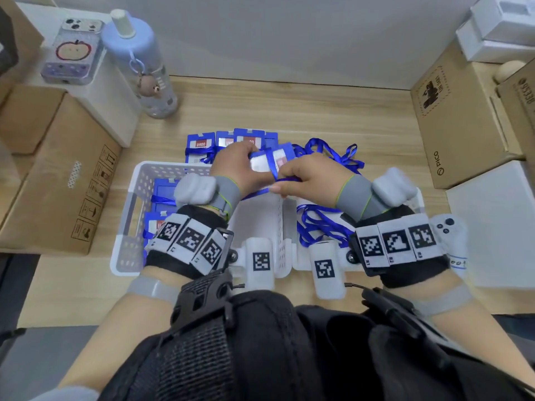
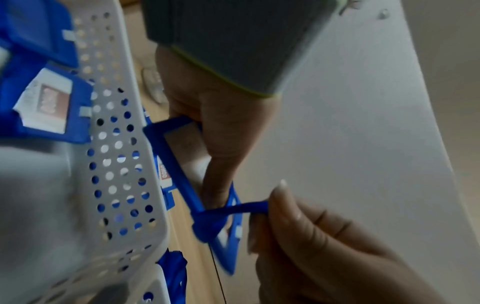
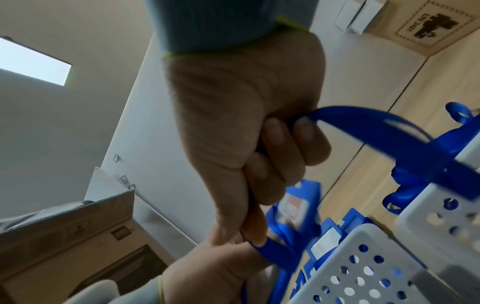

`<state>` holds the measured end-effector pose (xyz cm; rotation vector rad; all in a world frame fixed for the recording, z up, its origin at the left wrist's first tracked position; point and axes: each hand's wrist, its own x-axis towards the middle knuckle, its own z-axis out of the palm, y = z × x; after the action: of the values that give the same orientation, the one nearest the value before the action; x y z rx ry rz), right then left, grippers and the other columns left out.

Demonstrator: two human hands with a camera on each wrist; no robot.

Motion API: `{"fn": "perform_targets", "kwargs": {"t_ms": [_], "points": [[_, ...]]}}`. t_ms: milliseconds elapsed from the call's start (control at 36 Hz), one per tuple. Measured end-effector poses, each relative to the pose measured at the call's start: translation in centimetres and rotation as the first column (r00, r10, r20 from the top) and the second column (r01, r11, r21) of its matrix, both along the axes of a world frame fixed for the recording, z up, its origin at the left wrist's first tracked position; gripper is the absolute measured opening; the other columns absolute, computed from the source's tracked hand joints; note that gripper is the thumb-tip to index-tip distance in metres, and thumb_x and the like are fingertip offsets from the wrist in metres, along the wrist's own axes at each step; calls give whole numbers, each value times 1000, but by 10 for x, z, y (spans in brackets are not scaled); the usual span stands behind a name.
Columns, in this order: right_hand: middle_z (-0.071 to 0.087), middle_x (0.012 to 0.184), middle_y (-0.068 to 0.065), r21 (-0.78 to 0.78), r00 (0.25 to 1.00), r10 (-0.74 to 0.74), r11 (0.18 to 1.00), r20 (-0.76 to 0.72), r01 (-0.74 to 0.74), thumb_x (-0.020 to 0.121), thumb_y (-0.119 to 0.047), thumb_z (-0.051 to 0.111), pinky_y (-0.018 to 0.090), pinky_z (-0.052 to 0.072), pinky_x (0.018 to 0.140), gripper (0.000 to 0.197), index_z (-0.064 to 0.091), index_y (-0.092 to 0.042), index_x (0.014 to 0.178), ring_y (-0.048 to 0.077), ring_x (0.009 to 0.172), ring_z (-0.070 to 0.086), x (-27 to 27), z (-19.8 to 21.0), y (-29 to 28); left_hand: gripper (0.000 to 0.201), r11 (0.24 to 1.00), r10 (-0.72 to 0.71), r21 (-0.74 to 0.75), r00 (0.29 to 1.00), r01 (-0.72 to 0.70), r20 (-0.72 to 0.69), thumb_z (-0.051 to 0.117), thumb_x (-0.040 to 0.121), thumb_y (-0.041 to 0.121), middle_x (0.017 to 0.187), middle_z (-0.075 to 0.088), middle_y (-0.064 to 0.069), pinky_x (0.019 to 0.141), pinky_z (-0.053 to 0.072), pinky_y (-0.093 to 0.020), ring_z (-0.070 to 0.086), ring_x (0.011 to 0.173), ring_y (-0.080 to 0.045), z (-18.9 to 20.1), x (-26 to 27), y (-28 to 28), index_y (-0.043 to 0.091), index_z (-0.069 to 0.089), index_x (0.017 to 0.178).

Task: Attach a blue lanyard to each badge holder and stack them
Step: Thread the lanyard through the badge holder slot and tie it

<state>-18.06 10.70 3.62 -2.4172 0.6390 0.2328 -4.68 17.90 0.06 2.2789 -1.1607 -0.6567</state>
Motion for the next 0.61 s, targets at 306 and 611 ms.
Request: {"fn": "perform_targets", "kwargs": {"t_ms": [306,611], "points": [[56,66,-5,-2,945,-277,959,175,282,81,-34,65,38,44,74,15,57,-27,70,18,72,51,0,-11,-22,30,913,-408,-22,912,408,-40,76,69,22,88,61,0,70,41,-26,54,83,-15,8,-5,3,14,65,96],[51,64,-5,68,952,-297,954,81,292,96,-15,38,30,35,63,25,49,-13,74,20,63,46,-9,-25,-14,40,962,-40,-253,870,-98,-491,65,42,46,72,57,5,66,45,-23,49,66,-5,6,4,6,24,55,73]]}}
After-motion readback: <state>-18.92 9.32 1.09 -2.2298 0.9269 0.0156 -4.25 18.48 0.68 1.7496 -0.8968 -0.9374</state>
